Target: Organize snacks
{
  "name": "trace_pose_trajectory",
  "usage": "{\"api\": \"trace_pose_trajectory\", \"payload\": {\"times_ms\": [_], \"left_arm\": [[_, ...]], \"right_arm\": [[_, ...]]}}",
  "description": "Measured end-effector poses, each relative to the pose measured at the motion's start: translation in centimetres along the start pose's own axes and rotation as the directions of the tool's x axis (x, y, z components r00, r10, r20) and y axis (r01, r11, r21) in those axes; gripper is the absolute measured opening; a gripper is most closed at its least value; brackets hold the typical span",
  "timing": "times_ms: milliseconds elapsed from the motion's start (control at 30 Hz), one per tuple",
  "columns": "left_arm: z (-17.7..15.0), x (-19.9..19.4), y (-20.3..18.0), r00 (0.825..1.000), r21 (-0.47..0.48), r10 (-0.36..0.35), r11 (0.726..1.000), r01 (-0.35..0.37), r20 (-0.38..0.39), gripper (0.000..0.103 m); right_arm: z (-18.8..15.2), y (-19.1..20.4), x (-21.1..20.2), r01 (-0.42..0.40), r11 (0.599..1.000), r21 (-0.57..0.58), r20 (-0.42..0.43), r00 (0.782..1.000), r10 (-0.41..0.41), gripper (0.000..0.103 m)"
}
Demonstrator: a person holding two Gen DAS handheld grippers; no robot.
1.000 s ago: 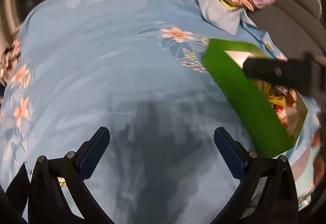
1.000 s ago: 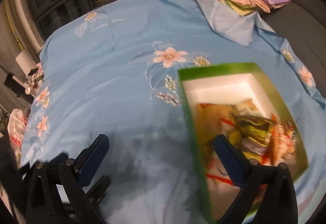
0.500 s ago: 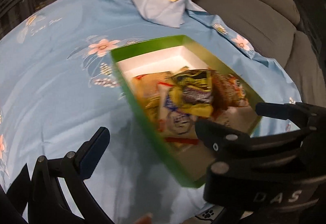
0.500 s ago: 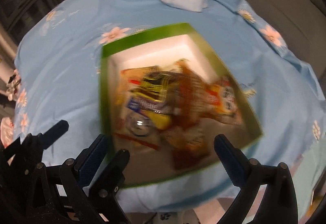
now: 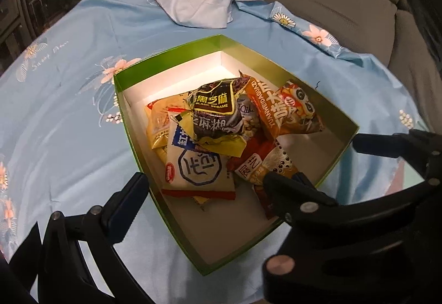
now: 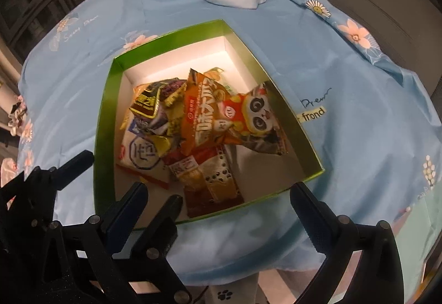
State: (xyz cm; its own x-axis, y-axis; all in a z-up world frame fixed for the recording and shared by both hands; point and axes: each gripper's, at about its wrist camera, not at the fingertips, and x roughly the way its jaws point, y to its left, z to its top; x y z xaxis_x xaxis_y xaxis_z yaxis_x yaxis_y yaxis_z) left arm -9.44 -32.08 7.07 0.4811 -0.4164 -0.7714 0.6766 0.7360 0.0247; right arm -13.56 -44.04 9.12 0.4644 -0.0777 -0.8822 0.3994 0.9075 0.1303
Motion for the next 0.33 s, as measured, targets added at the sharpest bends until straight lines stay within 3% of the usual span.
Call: {"api": "trace_pose_trajectory", "payload": {"times_ms": [333], "left_arm": [[-0.52,-0.89,-0.49,0.998,0.005,0.039,0.999,-0.039,0.041,0.103]], "right_arm": [[-0.36,-0.34,-0.2,-0.021,1.0,0.0,0.001,1.0,0.021,0.102]]}}
